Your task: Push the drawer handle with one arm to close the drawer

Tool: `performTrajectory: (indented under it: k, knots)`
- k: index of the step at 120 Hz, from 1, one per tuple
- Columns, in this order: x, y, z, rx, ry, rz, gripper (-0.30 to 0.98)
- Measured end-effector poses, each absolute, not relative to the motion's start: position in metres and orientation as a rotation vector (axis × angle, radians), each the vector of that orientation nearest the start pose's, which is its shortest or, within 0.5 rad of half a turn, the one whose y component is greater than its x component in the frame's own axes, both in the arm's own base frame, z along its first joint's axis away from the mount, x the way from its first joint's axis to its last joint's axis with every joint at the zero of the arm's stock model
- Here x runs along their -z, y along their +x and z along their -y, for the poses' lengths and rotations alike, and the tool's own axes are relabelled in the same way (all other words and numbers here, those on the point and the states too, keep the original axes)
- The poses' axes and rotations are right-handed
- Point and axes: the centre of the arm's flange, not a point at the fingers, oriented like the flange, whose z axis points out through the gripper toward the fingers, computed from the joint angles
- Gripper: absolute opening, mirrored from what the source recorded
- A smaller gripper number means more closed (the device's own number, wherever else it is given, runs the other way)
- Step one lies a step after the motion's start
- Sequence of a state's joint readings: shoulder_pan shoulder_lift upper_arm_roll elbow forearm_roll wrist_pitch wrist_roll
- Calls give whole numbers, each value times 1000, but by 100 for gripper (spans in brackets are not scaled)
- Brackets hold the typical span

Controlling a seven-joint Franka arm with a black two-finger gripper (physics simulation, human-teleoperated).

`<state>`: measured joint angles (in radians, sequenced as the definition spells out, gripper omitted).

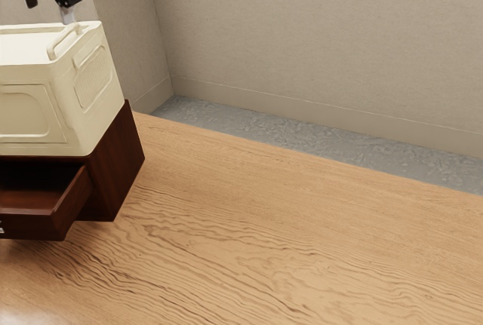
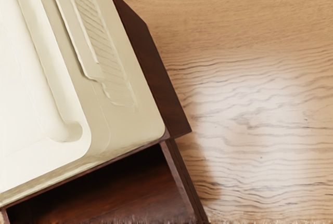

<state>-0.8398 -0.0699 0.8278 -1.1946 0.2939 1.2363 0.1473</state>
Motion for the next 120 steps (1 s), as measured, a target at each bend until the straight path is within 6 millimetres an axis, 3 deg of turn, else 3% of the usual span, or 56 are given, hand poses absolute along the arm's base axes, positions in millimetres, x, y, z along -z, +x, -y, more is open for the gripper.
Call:
performTrajectory:
  k: [18,36,49,60,85,120]
  knots:
    - [-781,481,-60,52,-2905,-77,69]
    - [-762,488,-47,-17,-2920,-131,67]
    - [-750,488,-46,-61,-2933,-151,46]
    - [-738,483,-60,-112,-2944,-134,24]
    - [-705,434,-111,-233,-2983,-69,0]
    - [-657,364,-135,-293,-2972,-6,-8]
